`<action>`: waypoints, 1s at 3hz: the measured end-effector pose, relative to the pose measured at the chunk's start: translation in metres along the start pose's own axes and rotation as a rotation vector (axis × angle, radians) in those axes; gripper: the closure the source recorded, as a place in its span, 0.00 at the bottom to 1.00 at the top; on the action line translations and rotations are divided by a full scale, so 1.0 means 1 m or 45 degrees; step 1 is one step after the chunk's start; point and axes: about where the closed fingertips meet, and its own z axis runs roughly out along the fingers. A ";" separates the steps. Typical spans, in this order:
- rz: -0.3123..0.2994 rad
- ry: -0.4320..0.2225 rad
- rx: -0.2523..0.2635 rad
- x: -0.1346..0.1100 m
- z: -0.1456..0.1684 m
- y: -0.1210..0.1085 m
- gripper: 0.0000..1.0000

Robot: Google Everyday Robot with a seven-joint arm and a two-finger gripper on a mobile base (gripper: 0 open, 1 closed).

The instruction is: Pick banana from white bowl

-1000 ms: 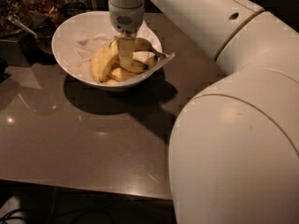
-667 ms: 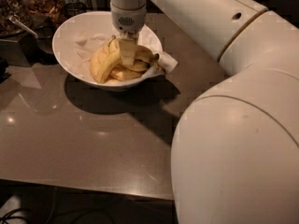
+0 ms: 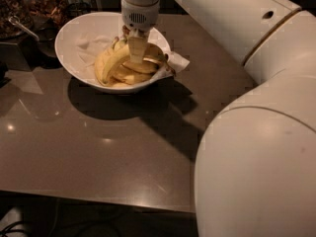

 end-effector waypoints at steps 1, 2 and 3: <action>-0.013 -0.079 0.037 0.003 -0.028 0.012 1.00; -0.036 -0.155 0.053 0.009 -0.055 0.032 1.00; -0.043 -0.186 0.042 0.018 -0.069 0.052 1.00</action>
Offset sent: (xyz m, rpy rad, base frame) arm -0.0767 -0.0247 0.0680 0.1575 -0.0651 0.0765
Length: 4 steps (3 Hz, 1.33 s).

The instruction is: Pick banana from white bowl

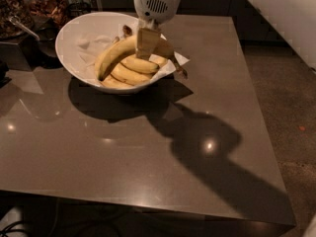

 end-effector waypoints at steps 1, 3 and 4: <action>0.024 -0.006 -0.021 0.009 -0.011 0.020 1.00; 0.148 0.007 -0.098 0.036 -0.018 0.062 1.00; 0.151 0.007 -0.101 0.037 -0.017 0.063 1.00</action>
Offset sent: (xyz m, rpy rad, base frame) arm -0.0705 -0.0375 -0.0021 0.0150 0.1137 -0.0870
